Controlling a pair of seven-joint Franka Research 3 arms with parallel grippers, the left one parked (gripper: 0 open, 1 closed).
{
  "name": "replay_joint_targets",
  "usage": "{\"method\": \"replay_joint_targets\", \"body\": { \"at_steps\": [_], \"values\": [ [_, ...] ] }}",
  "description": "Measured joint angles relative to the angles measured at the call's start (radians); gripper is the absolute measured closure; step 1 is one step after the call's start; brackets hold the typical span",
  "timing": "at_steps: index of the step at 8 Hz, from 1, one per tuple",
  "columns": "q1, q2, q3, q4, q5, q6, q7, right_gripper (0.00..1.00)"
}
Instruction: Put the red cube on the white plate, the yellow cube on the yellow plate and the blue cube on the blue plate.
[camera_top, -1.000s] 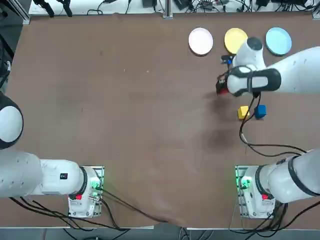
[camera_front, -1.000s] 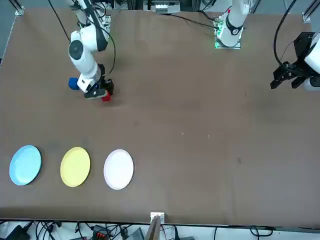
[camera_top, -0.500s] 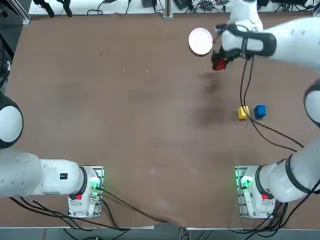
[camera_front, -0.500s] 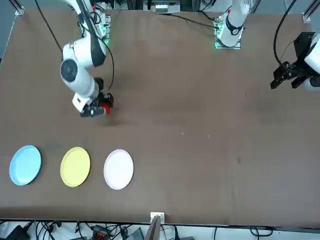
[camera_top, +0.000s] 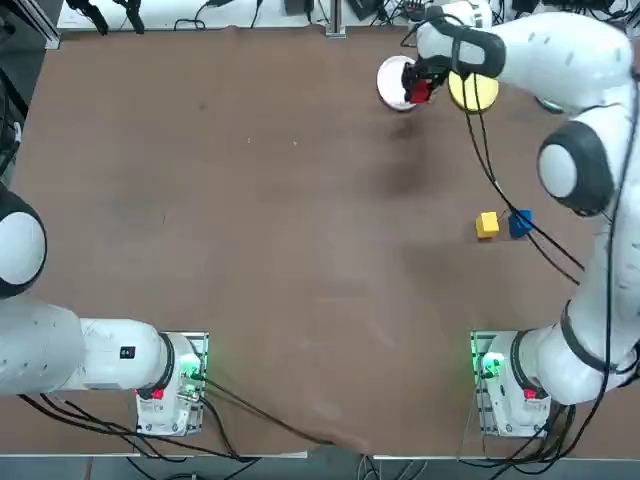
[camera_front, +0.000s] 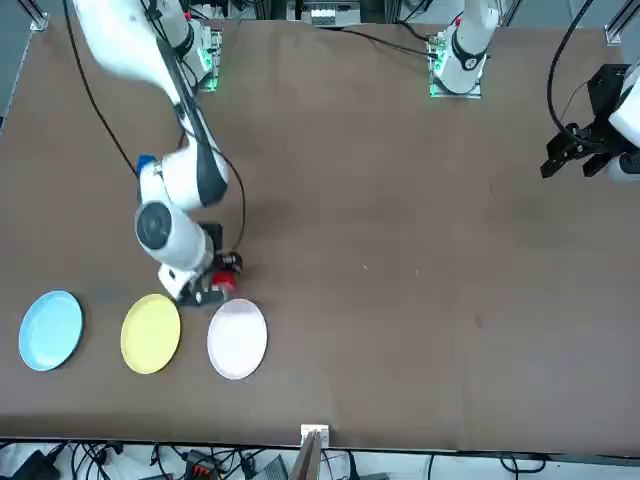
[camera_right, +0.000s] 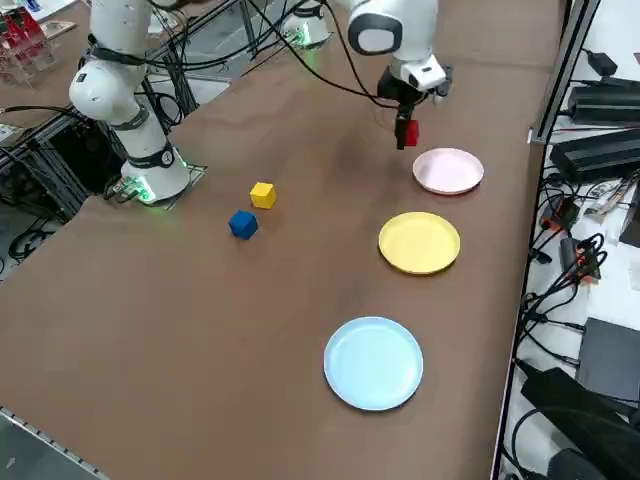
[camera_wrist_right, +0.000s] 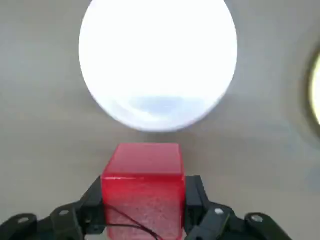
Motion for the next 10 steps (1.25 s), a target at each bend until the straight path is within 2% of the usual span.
{"method": "replay_joint_targets", "body": {
  "at_steps": [2, 3, 5, 10],
  "values": [
    [-0.002, 0.145, -0.001, 0.171, -0.013, 0.059, 0.0, 0.3],
    [-0.005, 0.193, -0.004, 0.217, -0.014, 0.116, 0.0, 0.3],
    [-0.015, 0.239, -0.01, 0.245, -0.019, 0.17, -0.007, 0.3],
    [-0.019, 0.289, -0.009, 0.247, -0.029, 0.215, -0.017, 0.3]
  ]
}}
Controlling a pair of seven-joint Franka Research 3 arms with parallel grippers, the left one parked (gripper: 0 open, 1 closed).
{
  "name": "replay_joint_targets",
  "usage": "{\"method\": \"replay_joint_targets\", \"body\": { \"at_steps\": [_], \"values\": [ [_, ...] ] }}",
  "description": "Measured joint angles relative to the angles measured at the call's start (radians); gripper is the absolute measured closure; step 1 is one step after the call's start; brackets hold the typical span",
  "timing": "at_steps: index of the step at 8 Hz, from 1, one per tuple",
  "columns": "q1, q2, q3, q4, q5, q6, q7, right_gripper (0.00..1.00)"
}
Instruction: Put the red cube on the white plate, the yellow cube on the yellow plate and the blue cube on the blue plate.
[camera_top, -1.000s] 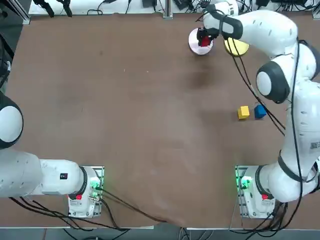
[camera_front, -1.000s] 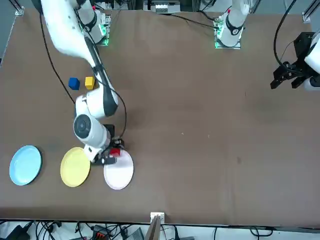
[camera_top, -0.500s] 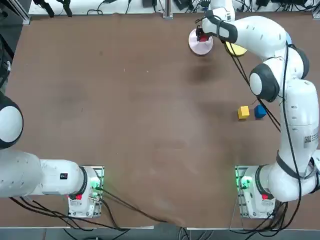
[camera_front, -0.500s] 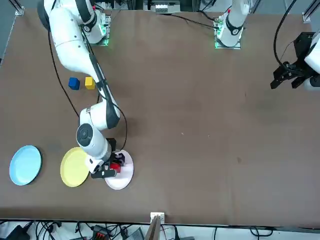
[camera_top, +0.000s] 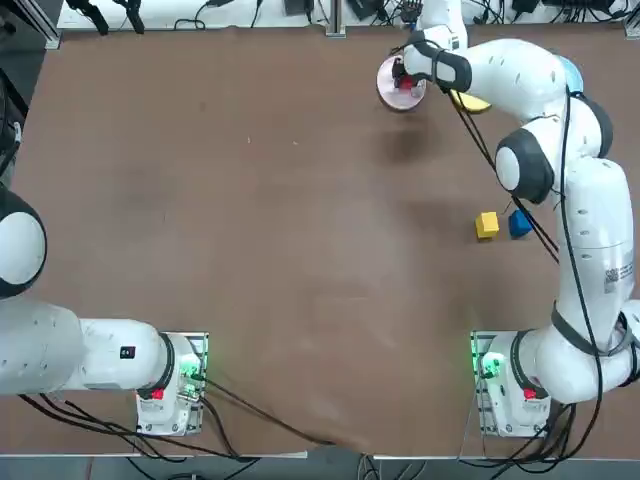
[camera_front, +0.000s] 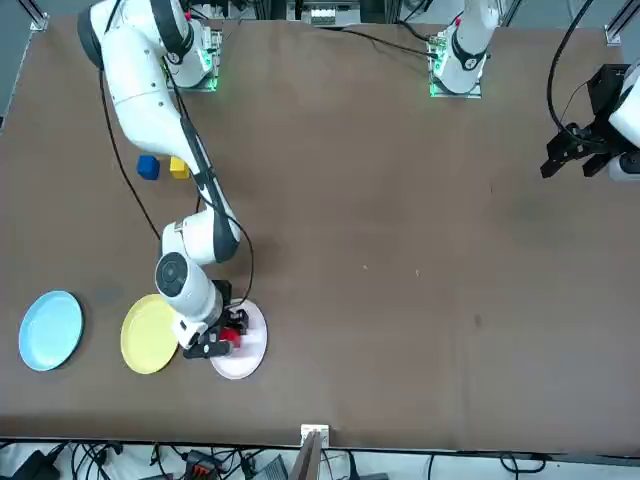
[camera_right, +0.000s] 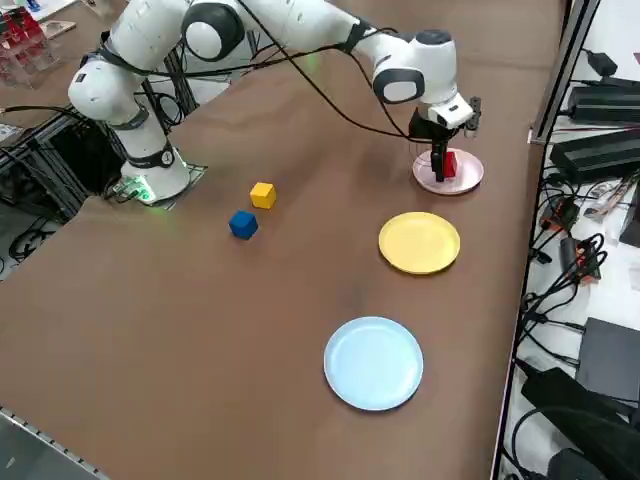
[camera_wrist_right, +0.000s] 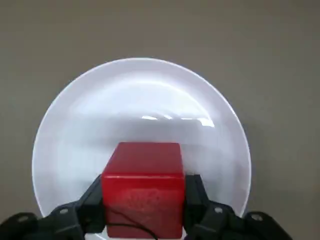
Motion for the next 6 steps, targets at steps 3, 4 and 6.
{"method": "replay_joint_targets", "body": {
  "at_steps": [3, 4, 6],
  "values": [
    [0.002, 0.004, 0.0, 0.012, -0.002, 0.014, 0.0, 0.0],
    [0.002, 0.003, 0.0, 0.016, -0.002, 0.014, 0.0, 0.0],
    [-0.001, -0.014, 0.0, 0.034, -0.002, 0.008, 0.002, 0.0]
  ]
}}
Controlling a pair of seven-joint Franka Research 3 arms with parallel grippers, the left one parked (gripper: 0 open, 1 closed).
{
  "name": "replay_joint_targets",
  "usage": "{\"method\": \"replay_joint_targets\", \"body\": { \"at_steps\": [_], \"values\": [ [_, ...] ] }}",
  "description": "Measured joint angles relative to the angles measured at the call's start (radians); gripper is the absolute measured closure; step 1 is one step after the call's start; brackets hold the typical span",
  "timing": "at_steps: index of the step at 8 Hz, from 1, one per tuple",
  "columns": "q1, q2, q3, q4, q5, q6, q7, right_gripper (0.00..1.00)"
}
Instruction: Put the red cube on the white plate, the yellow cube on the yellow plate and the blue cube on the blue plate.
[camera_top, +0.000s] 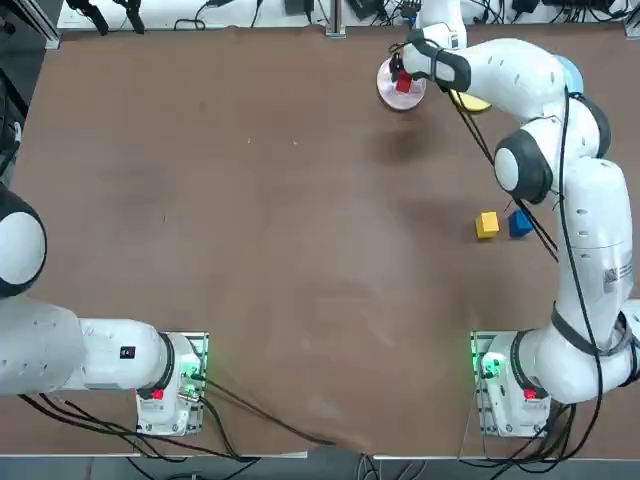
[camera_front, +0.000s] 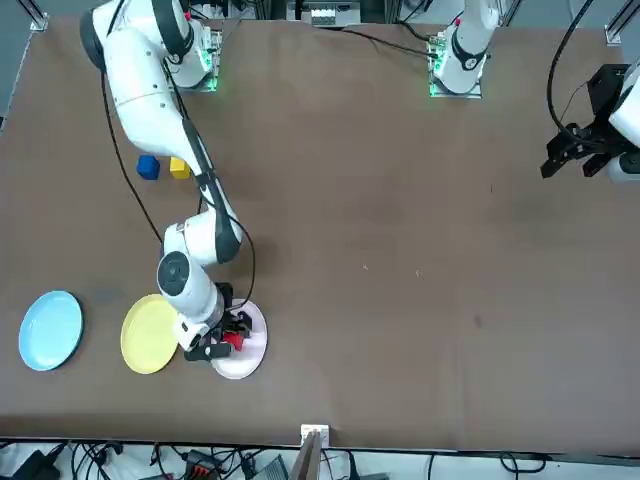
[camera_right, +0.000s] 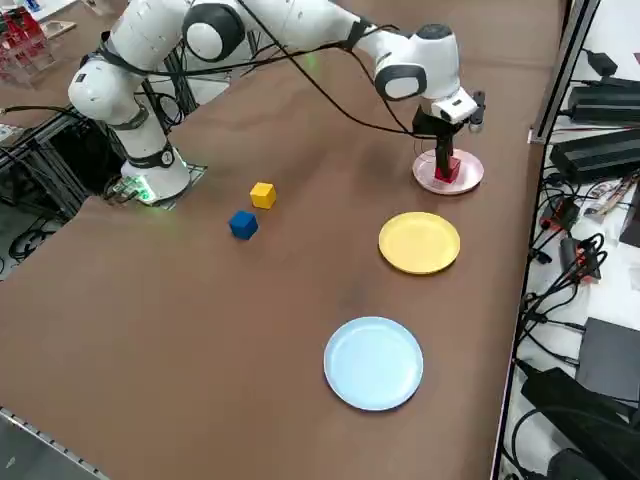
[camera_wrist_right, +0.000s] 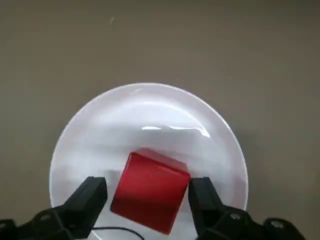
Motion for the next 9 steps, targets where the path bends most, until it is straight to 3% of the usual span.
{"method": "replay_joint_targets", "body": {
  "at_steps": [2, 4, 7, 9],
  "values": [
    [-0.005, -0.086, 0.0, 0.029, 0.0, -0.154, 0.011, 0.0],
    [-0.026, -0.219, -0.002, 0.042, 0.001, -0.36, 0.037, 0.0],
    [-0.131, -0.428, -0.007, 0.046, 0.001, -0.8, 0.038, 0.0],
    [-0.197, -0.544, -0.008, 0.037, 0.001, -0.986, 0.035, 0.0]
  ]
}}
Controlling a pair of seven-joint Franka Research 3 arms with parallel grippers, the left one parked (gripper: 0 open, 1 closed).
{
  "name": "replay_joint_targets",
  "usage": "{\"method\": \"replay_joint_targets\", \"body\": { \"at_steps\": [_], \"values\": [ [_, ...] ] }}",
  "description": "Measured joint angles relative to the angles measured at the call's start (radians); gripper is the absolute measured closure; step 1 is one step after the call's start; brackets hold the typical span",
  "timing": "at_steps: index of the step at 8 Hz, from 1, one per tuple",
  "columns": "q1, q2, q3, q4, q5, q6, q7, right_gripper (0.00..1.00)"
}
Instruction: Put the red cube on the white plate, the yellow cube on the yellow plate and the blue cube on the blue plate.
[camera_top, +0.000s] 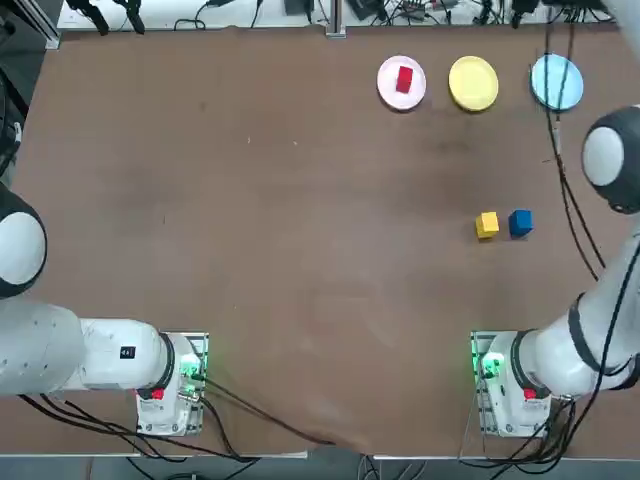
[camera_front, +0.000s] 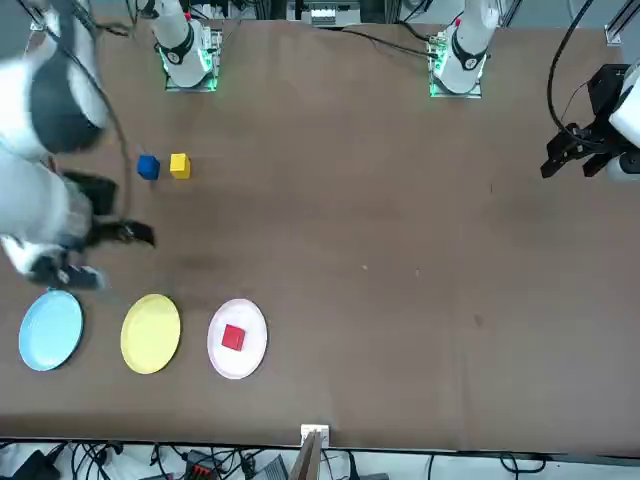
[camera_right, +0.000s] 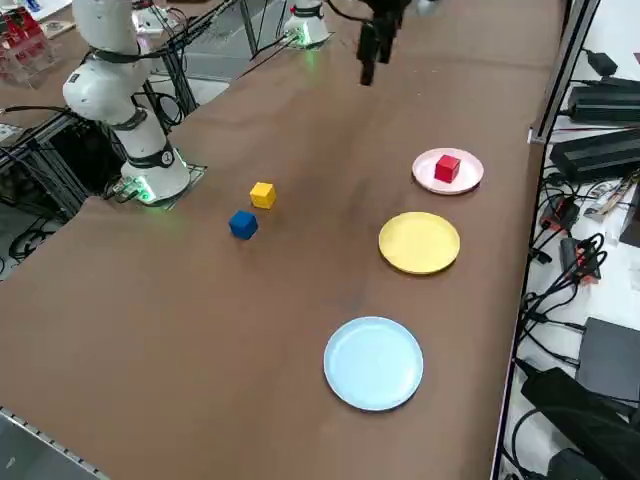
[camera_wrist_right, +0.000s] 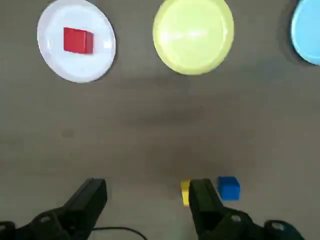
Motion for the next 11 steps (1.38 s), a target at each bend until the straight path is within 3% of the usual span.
{"method": "replay_joint_targets", "body": {
  "at_steps": [3, 11],
  "values": [
    [-0.014, -0.085, 0.0, -0.069, -0.001, 0.06, 0.0, 0.0],
    [-0.127, -0.076, 0.002, -0.114, 0.0, 0.095, -0.02, 0.0]
  ]
}}
